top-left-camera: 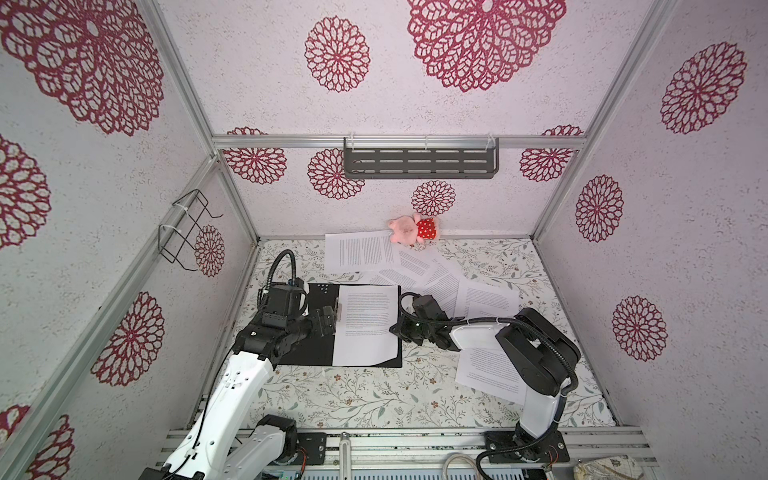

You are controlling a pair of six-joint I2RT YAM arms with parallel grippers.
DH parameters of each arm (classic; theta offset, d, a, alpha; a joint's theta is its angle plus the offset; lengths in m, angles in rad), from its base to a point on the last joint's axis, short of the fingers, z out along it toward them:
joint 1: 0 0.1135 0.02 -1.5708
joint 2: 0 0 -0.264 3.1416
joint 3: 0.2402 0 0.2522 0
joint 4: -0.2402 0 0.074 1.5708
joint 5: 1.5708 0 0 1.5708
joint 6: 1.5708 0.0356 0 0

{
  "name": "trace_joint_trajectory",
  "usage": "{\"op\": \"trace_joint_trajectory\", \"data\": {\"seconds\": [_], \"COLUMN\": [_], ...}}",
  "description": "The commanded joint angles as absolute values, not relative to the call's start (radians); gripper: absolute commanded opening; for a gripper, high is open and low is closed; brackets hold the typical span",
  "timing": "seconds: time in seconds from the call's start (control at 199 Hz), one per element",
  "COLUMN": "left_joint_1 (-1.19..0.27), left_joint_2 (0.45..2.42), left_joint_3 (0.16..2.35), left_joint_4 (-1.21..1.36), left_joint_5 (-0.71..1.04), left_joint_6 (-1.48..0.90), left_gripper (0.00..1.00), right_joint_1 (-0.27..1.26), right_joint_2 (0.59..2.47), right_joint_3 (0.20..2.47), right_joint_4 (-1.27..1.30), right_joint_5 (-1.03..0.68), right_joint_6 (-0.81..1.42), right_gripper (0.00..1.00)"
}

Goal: Put the files into the folder

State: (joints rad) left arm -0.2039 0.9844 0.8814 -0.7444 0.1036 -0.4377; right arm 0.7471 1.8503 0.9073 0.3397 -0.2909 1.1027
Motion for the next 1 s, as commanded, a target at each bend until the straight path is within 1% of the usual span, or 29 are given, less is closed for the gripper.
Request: {"op": "trace_joint_trajectory", "data": {"seconds": [0.0,0.893,0.999], "left_joint_1": [-0.193,-0.193,-0.193], "left_joint_2": [0.989,0.985,0.985], "left_joint_3": [0.881,0.88,0.881], "left_joint_4": [-0.742,-0.745,-0.746], "left_joint_5": [0.115,0.111,0.11], "left_joint_6": [-0.419,-0.415,-0.416], "left_gripper": [0.99,0.99,0.99], "right_joint_1": [0.754,0.764,0.764], "right_joint_2": [1.827,1.835,1.832], "right_joint_3": [0.927,0.936,0.934], "right_joint_4": [0.356,0.353,0.357], "right_joint_5": [-0.282,-0.282,-0.284], "right_joint_6": [1.12,1.112,1.111], "right_gripper": [0.0,0.0,0.08]}}
